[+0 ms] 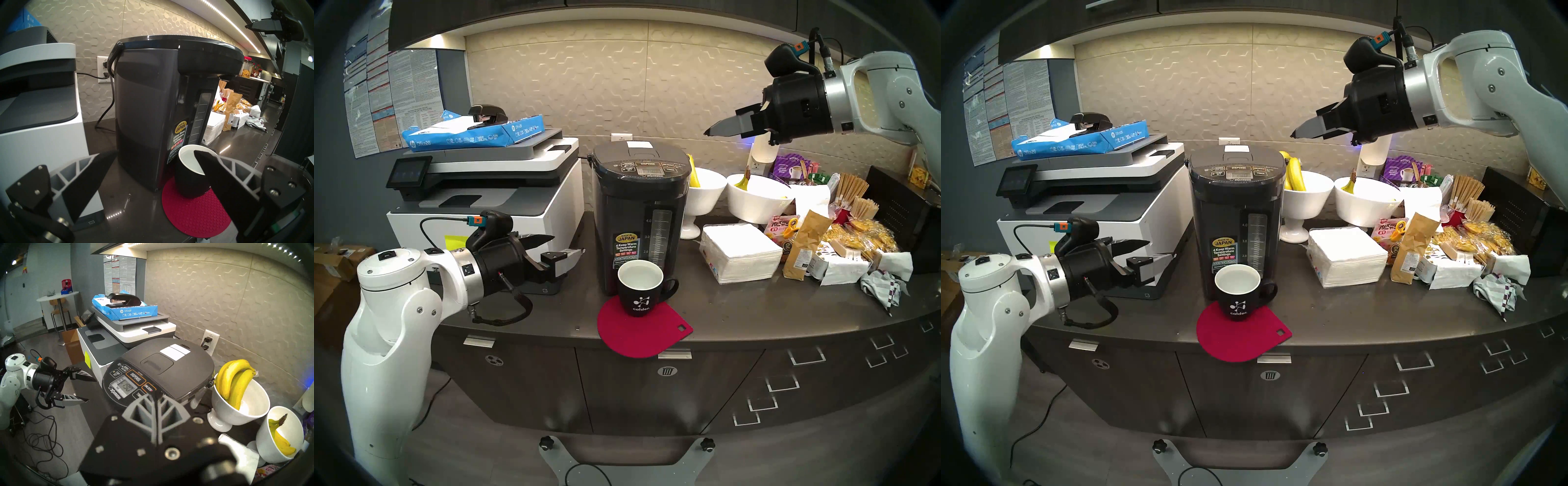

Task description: Press the water dispenser button and fill the cup

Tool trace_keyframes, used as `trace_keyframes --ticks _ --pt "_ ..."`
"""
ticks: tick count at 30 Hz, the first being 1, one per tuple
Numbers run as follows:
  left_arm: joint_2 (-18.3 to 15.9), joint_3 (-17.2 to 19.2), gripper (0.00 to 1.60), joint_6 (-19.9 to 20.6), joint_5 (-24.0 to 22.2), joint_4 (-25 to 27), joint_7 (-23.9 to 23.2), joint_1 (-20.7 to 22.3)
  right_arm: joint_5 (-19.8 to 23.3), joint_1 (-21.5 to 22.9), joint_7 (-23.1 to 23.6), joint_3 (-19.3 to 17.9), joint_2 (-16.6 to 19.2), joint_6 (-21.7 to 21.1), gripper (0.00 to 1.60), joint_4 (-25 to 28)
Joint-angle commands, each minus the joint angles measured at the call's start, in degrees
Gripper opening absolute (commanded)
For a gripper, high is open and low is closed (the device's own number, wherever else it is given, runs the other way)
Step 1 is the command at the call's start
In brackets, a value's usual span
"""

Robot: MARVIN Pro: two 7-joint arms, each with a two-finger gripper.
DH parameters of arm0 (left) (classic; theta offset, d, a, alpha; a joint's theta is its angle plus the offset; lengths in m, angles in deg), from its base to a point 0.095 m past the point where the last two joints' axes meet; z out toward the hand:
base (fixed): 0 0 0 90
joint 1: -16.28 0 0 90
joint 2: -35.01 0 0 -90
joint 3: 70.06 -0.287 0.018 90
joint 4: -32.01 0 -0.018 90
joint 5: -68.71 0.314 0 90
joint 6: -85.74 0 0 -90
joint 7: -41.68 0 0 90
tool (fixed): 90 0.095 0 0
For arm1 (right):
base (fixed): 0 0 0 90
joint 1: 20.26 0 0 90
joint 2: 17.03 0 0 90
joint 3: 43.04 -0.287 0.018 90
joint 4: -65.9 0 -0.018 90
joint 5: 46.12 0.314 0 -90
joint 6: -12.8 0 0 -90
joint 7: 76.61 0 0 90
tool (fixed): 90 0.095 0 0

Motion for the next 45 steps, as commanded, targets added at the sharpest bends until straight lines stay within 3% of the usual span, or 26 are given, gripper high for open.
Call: trace_keyframes --ticks 1,20,31,45 --pt "-0.02 0.02 1.6 -0.02 -0.01 0.61 -0.03 0.04 -0.31 2.29 0.27 -2.07 1.33 -0.11 0.0 -1.09" --pt "-0.01 0.03 1.6 -0.02 -0.01 0.62 -0.02 0.03 -1.08 4.57 3.73 -4.5 -0.11 -5.39 0.0 -4.44" --pt "-0.01 0.03 1.6 -0.02 -0.01 0.62 -0.02 0.03 -0.92 5.12 6.32 -5.21 2.72 -9.47 0.0 -3.74" --pt "-0.01 0.03 1.6 -0.01 -0.01 0.63 -0.02 0.03 -1.17 6.17 9.27 -6.3 5.21 -10.13 0.0 -2.91"
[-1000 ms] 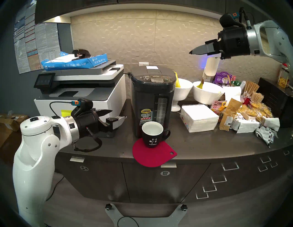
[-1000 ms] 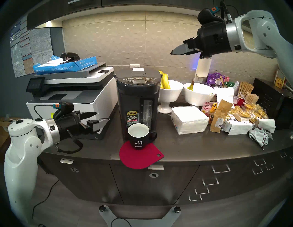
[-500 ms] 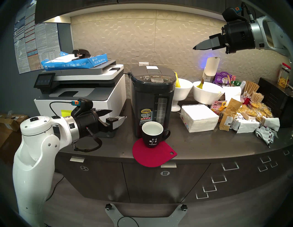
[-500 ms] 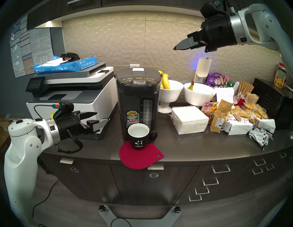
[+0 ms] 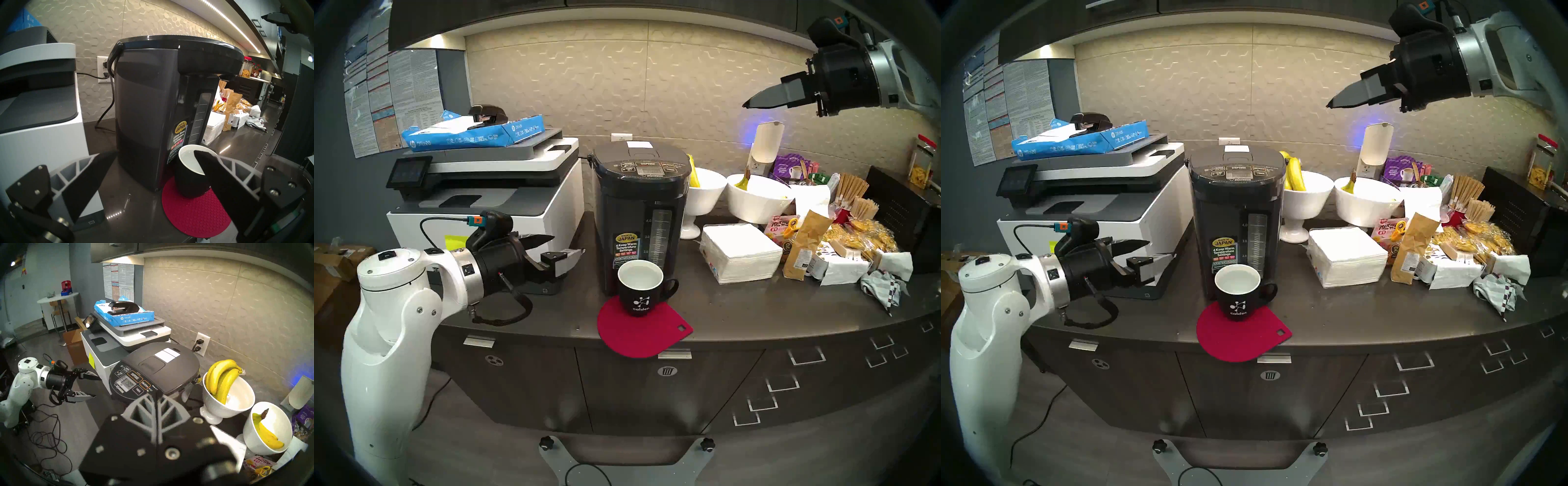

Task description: Press the water dispenser button and fill the cup

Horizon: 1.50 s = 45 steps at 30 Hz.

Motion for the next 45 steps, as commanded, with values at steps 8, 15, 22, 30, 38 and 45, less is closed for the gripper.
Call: trace_keyframes --ticks 8,15,22,30,38,45 --pt "-0.01 0.03 1.6 -0.01 -0.01 0.63 -0.01 0.02 0.07 2.47 2.26 -0.02 0.58 0.17 0.0 0.18" --pt "-0.01 0.03 1.6 -0.01 -0.01 0.63 -0.01 0.02 -0.01 3.45 2.03 1.33 -0.11 0.17 0.65 0.23" --pt "-0.01 0.03 1.6 -0.01 -0.01 0.63 -0.01 0.03 0.04 4.45 2.2 2.41 -0.15 0.17 0.65 0.16" --pt "-0.01 0.03 1.6 -0.01 -0.01 0.63 -0.01 0.03 0.13 5.5 2.3 3.53 -0.2 0.17 0.65 0.11" --pt "-0.01 0.03 1.6 -0.01 -0.01 0.63 -0.01 0.02 0.26 6.37 2.32 4.46 -0.24 0.17 0.65 0.07" --pt "-0.01 0.03 1.6 -0.01 -0.01 0.63 -0.01 0.02 0.34 7.04 2.36 5.16 -0.27 0.17 0.65 0.04"
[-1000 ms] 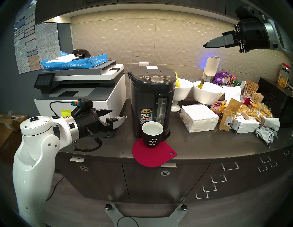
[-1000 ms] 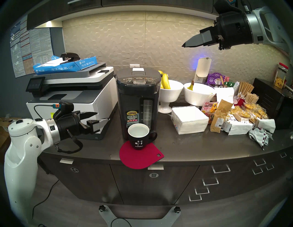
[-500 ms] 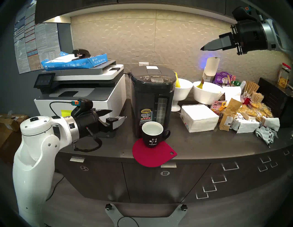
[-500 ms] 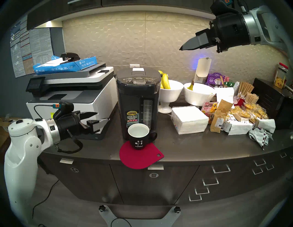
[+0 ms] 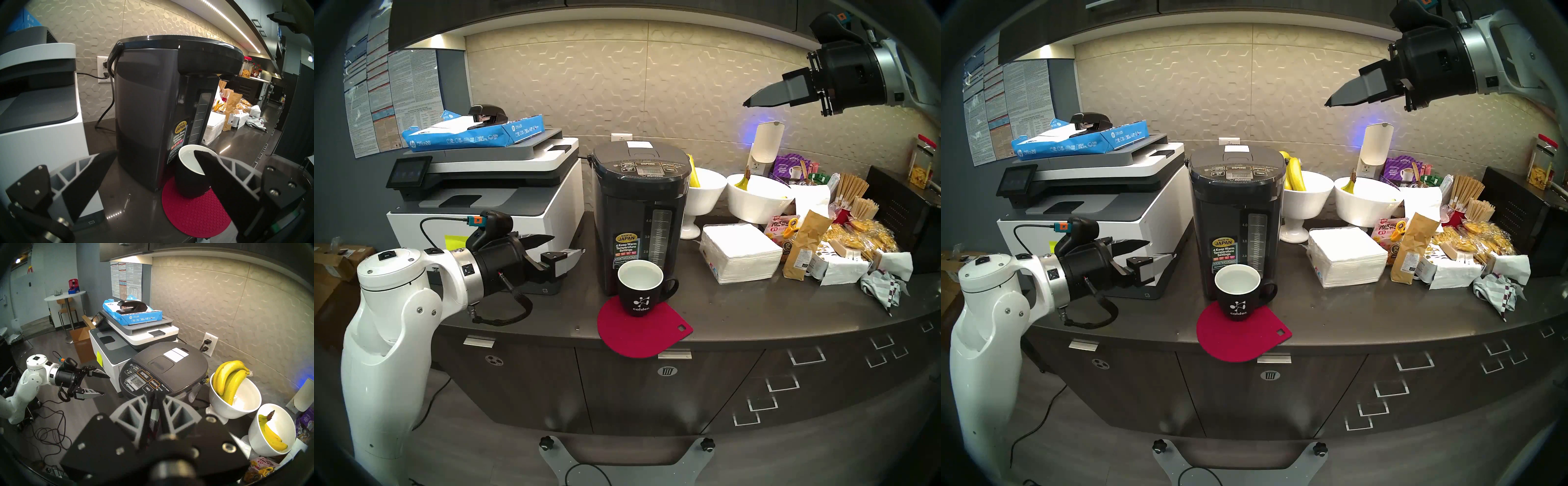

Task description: Press the water dispenser button and fill the cup

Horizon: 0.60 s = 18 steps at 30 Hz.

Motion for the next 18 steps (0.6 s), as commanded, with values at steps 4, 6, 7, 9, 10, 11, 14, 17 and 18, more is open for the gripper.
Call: trace_keyframes --ticks 4,6,7,9,10,11,14,17,18 --pt "-0.01 0.03 1.6 -0.01 -0.01 0.63 -0.02 0.03 0.17 2.34 -0.06 0.36 0.16 0.18 0.65 -0.36" --pt "-0.01 0.03 1.6 -0.01 -0.01 0.63 -0.02 0.03 0.19 2.49 -0.05 0.52 0.15 0.18 0.65 -0.37" --pt "-0.01 0.03 1.6 -0.01 -0.01 0.63 -0.02 0.03 0.2 2.58 -0.05 0.62 0.15 0.18 0.65 -0.37" --pt "-0.01 0.03 1.6 -0.01 -0.01 0.63 -0.02 0.03 0.22 2.73 -0.04 0.77 0.14 0.18 0.65 -0.38" --pt "-0.01 0.03 1.6 -0.01 -0.01 0.63 -0.02 0.03 0.23 2.81 -0.04 0.86 0.14 0.18 0.65 -0.38" --pt "-0.01 0.03 1.6 -0.01 -0.01 0.63 -0.02 0.03 0.24 2.89 -0.03 0.94 0.13 0.18 0.65 -0.38" --pt "-0.01 0.03 1.6 -0.01 -0.01 0.63 -0.02 0.02 0.26 3.07 -0.03 1.13 0.13 0.18 0.65 -0.39" --pt "-0.01 0.03 1.6 -0.01 -0.01 0.63 -0.02 0.02 0.29 3.28 -0.02 1.36 0.12 0.18 0.65 -0.4" --pt "-0.01 0.03 1.6 -0.01 -0.01 0.63 -0.02 0.02 0.3 3.35 -0.01 1.43 0.11 0.18 0.65 -0.4"
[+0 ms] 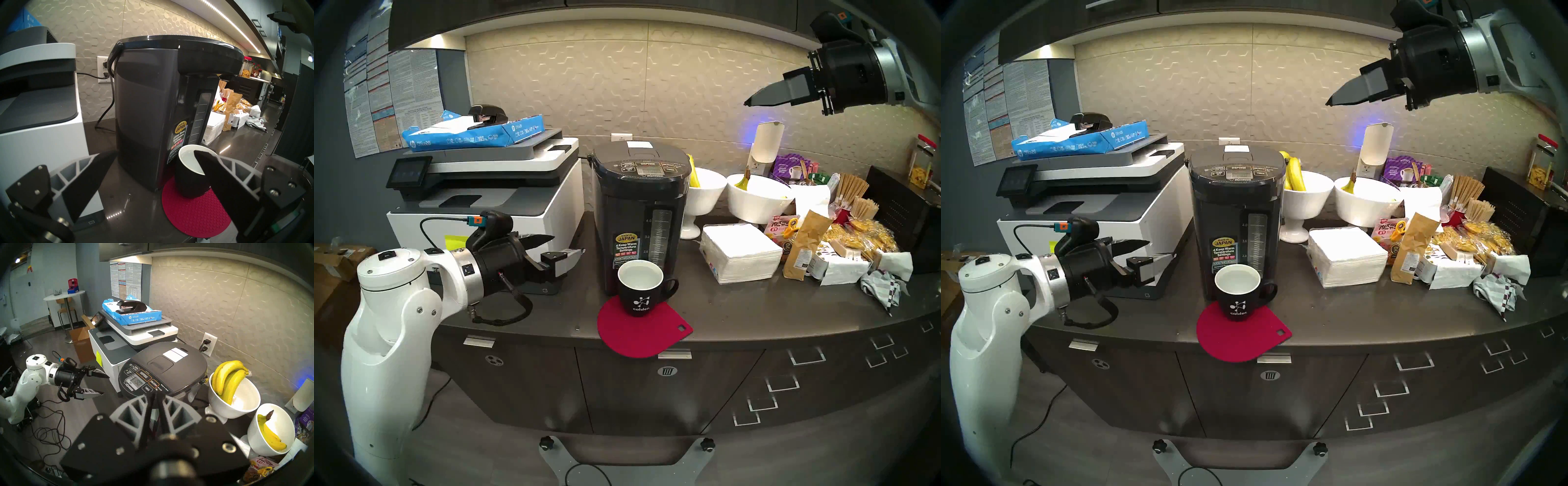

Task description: Press the water dispenser button and fill the cup

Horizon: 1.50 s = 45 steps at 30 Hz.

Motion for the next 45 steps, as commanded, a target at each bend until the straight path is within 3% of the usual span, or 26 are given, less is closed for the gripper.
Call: trace_keyframes --ticks 1,45 --pt "-0.01 0.03 1.6 -0.01 -0.01 0.63 -0.02 0.02 0.17 1.76 -0.02 -0.01 0.13 0.17 0.65 -0.34" --pt "-0.01 0.03 1.6 -0.01 -0.01 0.64 -0.01 0.02 0.43 3.64 0.06 1.98 0.04 0.17 0.65 -0.41"
